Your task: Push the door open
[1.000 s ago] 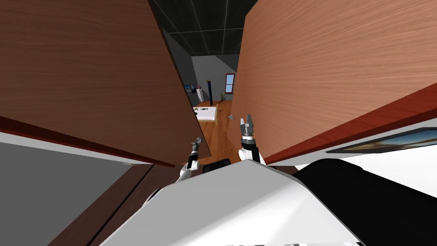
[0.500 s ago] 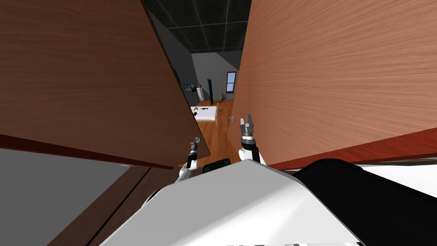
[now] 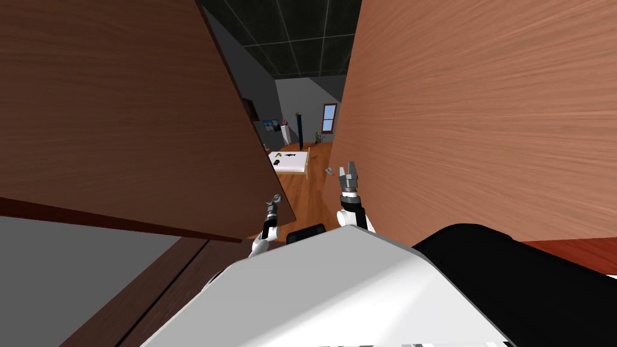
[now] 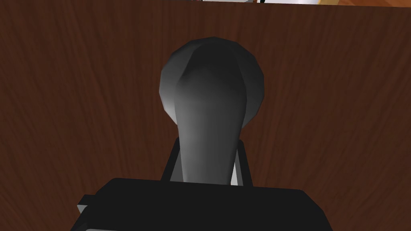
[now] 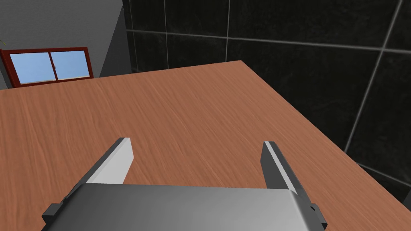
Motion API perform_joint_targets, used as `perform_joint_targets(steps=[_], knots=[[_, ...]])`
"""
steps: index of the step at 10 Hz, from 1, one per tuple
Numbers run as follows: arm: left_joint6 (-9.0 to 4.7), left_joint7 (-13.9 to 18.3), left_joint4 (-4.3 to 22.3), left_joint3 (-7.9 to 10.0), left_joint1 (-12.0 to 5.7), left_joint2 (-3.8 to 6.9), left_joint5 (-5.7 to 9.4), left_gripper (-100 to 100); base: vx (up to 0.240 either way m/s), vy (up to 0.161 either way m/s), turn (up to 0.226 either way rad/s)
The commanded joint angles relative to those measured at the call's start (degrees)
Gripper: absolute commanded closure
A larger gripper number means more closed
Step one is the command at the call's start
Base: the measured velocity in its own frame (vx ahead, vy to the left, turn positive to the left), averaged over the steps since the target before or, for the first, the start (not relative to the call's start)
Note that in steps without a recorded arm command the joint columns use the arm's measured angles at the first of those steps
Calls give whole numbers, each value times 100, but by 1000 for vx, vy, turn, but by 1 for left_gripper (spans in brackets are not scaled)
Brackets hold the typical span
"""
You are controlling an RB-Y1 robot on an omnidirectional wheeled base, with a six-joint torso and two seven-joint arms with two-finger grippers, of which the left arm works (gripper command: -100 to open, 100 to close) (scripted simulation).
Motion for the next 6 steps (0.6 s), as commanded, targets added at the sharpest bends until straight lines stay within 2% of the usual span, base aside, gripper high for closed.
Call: perform_joint_targets(steps=[1, 3, 5, 6], knots=[[-115, 45, 161, 60, -131, 81, 30, 100, 94, -58, 25], [-113, -36, 185, 214, -134, 82, 105, 100, 151, -73, 71], [-113, -36, 185, 214, -134, 82, 105, 100, 96, -52, 9], [-111, -93, 203, 322, -136, 83, 158, 100, 108, -72, 49]])
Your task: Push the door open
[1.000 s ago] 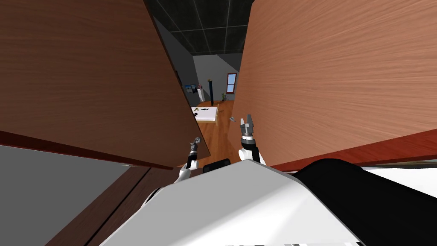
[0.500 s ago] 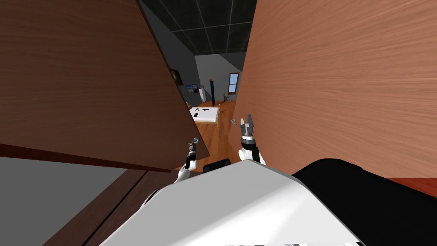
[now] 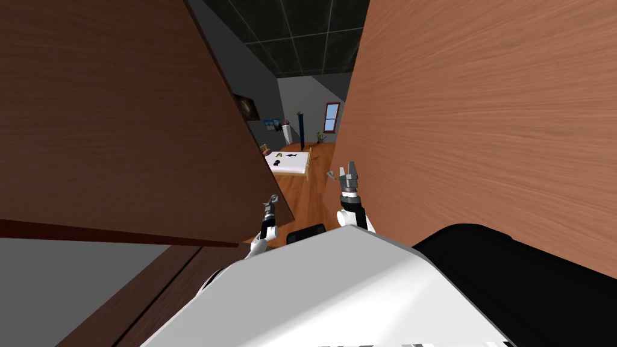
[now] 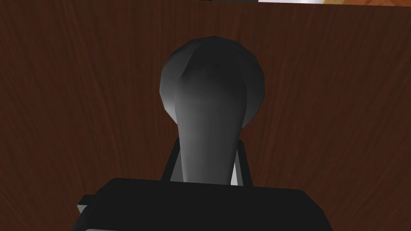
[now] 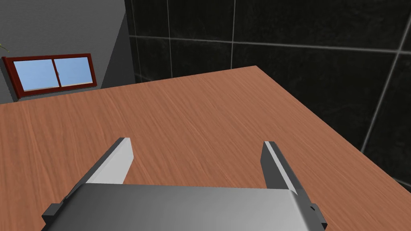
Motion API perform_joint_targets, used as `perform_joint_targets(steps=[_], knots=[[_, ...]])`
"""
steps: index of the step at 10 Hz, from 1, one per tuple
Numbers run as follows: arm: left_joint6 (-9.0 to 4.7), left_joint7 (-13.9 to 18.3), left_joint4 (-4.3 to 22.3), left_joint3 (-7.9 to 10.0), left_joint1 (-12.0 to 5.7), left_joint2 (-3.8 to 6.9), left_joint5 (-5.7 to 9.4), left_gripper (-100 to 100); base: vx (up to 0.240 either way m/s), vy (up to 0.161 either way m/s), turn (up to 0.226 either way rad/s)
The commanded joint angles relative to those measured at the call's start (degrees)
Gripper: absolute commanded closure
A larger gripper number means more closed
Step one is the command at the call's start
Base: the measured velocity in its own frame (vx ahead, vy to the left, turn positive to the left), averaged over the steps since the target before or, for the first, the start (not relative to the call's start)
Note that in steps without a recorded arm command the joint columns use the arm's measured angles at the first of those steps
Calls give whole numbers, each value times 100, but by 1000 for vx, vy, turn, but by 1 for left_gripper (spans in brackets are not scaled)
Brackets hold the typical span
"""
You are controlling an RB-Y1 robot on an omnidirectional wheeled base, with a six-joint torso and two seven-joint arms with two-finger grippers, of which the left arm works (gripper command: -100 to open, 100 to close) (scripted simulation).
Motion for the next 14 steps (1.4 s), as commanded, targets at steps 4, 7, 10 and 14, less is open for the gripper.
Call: perform_joint_targets(steps=[4, 7, 10, 14], knots=[[33, -109, -24, 213, 1, 38, 104, 100, 139, -74, 56], [59, -208, -69, 322, 51, 40, 168, 100, 121, -37, 45], [25, -347, -56, 472, 32, 25, 260, 100, 214, -28, 54], [-43, -622, -30, 765, -6, -21, 442, 100, 222, 8, 58]])
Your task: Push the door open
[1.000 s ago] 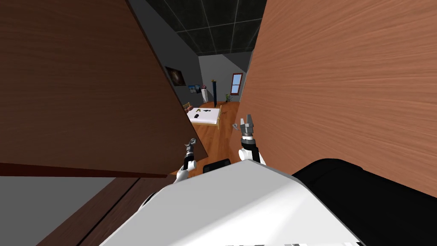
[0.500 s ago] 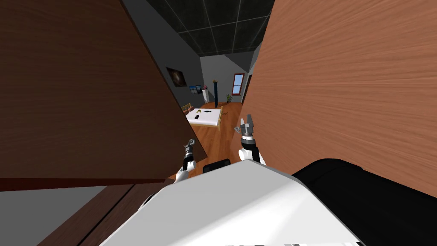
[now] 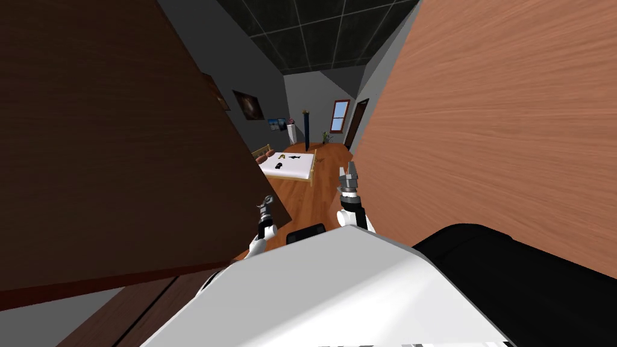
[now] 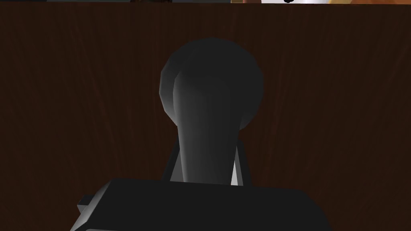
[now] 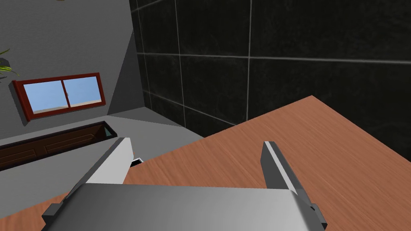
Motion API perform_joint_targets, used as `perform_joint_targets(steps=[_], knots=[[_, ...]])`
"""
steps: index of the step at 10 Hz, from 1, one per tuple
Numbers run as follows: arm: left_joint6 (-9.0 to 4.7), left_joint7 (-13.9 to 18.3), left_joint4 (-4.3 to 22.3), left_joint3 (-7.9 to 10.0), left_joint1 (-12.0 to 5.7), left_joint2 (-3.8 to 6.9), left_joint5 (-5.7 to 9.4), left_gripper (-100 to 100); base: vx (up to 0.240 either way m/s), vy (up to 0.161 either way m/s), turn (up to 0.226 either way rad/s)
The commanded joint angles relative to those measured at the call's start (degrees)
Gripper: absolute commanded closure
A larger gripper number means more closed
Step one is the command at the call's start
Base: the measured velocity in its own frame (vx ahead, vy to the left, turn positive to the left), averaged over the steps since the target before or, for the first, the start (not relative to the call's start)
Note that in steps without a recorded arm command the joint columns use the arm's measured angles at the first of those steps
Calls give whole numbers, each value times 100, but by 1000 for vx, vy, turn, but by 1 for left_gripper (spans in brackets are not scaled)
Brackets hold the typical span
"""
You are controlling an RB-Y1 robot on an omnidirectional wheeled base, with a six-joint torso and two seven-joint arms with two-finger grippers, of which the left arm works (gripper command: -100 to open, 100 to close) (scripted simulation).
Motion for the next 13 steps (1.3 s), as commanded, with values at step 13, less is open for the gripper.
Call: perform_joint_targets(steps=[13], knots=[[-174, -810, -47, 878, -47, -238, 531, 100, 185, -16, 70]])
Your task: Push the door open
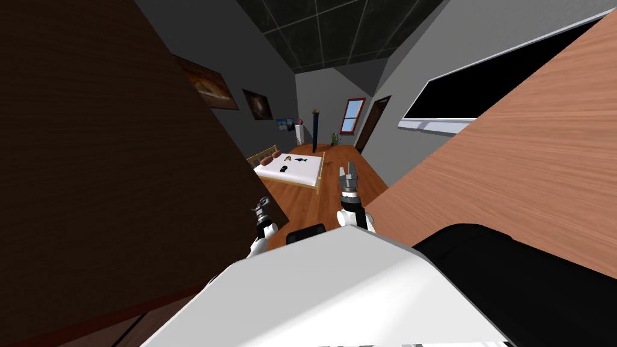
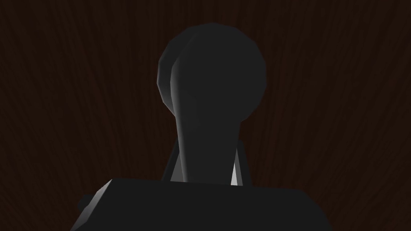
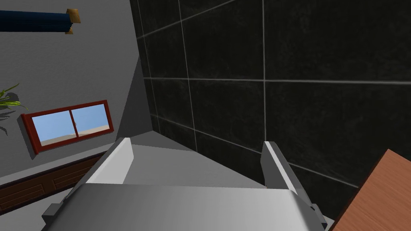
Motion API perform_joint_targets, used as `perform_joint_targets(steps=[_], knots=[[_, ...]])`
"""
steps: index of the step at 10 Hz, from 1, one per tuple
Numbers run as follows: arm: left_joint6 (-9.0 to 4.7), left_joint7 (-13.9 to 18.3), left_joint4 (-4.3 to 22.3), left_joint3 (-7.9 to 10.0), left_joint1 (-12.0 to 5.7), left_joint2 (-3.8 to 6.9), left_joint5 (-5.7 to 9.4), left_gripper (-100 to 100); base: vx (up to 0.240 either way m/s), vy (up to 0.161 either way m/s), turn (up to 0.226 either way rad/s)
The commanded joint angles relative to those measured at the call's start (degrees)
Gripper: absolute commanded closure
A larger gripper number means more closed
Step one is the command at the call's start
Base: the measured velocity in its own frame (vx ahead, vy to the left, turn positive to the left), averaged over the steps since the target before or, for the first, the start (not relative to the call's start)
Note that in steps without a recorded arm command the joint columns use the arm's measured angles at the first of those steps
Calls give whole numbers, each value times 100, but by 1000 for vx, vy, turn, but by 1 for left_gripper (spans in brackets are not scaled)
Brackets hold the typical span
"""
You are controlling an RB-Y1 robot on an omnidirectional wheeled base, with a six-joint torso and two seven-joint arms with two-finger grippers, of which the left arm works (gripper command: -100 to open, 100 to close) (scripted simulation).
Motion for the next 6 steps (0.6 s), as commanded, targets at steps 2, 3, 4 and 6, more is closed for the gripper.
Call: perform_joint_targets(steps=[2, 3, 4, 6], knots=[[-51, -146, -40, 174, -14, -58, 102, 100, 222, -21, 81], [-60, -184, -36, 215, -19, -94, 127, 100, 210, -54, 69], [-69, -143, 18, 192, -5, -58, 113, 100, 91, -18, 46], [-91, -207, 18, 297, -2, 7, 204, 100, 149, -11, 33]])
